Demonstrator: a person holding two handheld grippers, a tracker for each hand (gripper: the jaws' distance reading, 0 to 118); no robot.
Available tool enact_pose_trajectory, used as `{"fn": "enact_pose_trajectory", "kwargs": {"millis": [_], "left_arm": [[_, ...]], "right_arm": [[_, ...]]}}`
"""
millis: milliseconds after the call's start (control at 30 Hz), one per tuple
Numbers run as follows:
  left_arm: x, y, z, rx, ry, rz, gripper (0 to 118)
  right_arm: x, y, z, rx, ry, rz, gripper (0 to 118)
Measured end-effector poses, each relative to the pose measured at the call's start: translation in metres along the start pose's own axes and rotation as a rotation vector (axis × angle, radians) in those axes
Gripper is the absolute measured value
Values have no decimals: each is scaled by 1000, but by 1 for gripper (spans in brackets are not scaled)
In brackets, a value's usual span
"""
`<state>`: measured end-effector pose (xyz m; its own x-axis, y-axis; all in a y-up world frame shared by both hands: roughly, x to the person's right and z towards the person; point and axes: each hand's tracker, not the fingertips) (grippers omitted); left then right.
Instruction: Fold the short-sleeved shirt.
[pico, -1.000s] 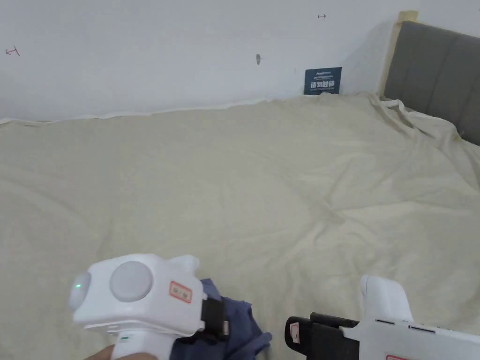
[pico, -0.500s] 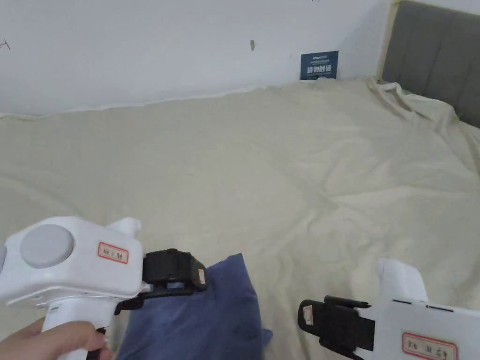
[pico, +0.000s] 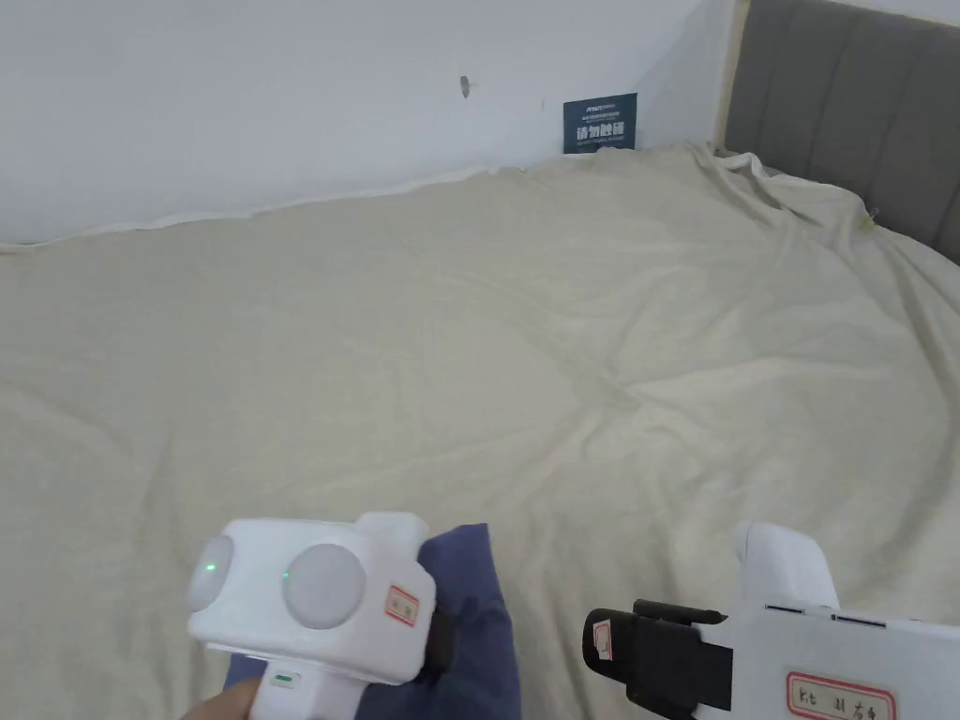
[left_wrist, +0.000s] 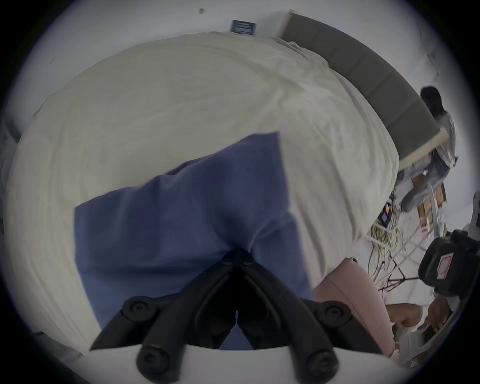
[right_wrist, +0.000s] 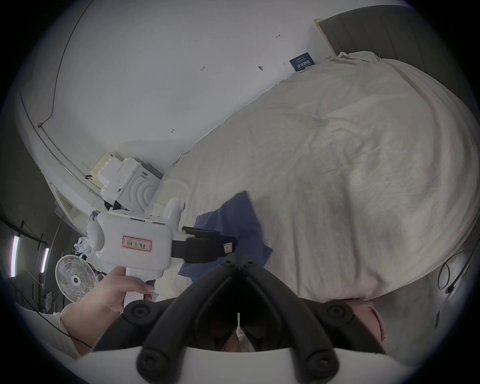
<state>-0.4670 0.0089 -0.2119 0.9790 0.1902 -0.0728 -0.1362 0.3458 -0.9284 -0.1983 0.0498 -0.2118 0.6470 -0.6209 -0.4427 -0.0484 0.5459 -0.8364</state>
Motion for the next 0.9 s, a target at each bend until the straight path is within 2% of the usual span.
{"fn": "enact_pose_trajectory", "kwargs": {"millis": [133, 233, 267, 333, 367, 400, 500, 533, 567, 633, 733, 833, 900], "left_arm": [[15, 7, -10, -12, -75, 41, 0], [10, 9, -16, -41, -306, 155, 0], [5, 8, -14, -37, -431, 226, 0], [-7, 2, 5, 61, -552, 317, 0], [-13, -1, 22, 159, -540, 311, 0], [-17, -5, 42, 240, -516, 303, 0], [-32, -34, 116, 580, -174, 176, 0], [-37, -49, 142, 726, -2, 187, 0], [-41, -67, 167, 862, 98, 206, 0], [-50, -94, 208, 1048, 194, 229, 0], [-53, -128, 249, 1196, 450, 228, 0], [-60, -155, 265, 1307, 497, 224, 0], [-65, -167, 263, 1307, 547, 225, 0]], "right_arm": [[6, 0, 1, 4, -4, -20, 0], [5, 1, 1, 15, -4, -37, 0], [4, 2, 3, 20, 3, -45, 0], [1, 5, 8, 32, 31, -65, 0], [-2, 7, 12, 38, 39, -70, 0], [-6, 9, 16, 51, 47, -71, 0], [-24, 17, 34, 141, 86, -11, 0], [-33, 19, 41, 178, 88, 27, 0], [-43, 20, 47, 227, 83, 73, 0], [-61, 19, 57, 332, 81, 170, 0], [-89, 7, 67, 542, 12, 318, 0], [-106, -1, 61, 629, -19, 442, 0], [-114, -9, 53, 711, -153, 493, 0]]}}
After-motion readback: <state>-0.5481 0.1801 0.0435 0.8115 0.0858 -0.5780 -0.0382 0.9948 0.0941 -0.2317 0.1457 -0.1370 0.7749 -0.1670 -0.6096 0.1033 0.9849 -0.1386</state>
